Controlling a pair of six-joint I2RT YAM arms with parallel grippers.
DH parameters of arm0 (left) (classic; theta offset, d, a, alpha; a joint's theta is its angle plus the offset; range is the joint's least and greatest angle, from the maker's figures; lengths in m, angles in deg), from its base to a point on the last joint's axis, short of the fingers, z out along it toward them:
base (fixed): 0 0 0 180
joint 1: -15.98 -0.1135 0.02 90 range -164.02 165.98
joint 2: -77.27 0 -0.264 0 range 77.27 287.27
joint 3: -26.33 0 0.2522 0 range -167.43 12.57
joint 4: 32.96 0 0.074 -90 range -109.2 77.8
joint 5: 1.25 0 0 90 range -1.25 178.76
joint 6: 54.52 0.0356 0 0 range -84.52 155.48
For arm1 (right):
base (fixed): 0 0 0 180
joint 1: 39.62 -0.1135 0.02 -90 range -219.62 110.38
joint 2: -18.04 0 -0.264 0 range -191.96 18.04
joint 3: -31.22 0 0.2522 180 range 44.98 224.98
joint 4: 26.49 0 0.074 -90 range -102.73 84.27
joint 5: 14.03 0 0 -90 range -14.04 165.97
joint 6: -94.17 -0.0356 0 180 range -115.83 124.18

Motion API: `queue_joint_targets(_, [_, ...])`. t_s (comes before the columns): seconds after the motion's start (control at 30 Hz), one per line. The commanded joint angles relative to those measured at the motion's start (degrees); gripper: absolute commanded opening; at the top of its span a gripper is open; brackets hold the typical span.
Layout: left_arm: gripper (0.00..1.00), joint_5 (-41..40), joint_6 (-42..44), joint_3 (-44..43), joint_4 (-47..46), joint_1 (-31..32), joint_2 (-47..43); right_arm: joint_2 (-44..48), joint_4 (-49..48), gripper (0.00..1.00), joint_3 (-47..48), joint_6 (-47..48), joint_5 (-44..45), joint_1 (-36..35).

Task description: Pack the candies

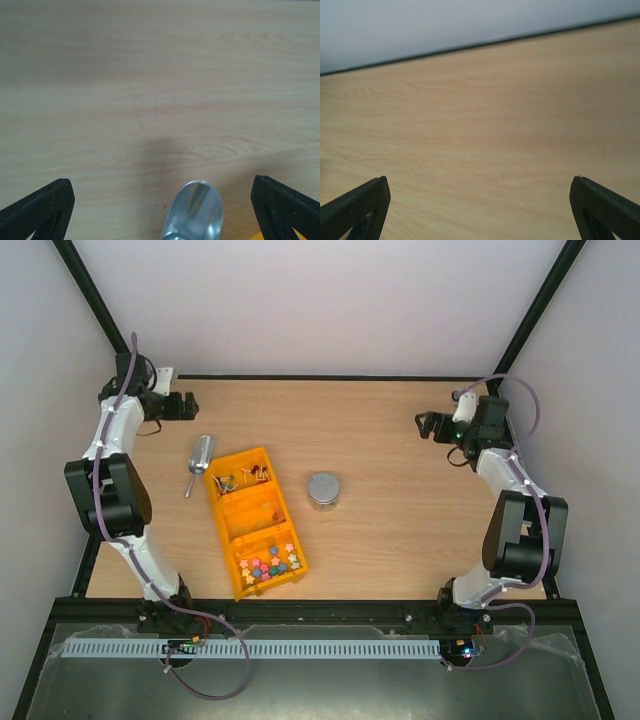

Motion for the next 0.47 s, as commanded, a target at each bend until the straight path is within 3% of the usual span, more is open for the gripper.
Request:
queue_joint_targets(0.0, [1.00,-3.0,-1.9,4.9,-2.4,-2.4,-0.5,-1.6,4.3,0.99,-4.8,1.0,0.8,2.4])
queue_joint_targets(0.2, [1.00,-4.6,-2.2,10.3,-3.7,-3.0,-1.5,-1.2,4.1,0.99,-7.3,1.5,2.1,2.7])
queue_joint_targets(0.43, [1.00,-4.4,-3.3,10.9,-4.0,-3.0,-0.8,-1.5,3.0,0.99,-7.0,0.4,0.2,2.7])
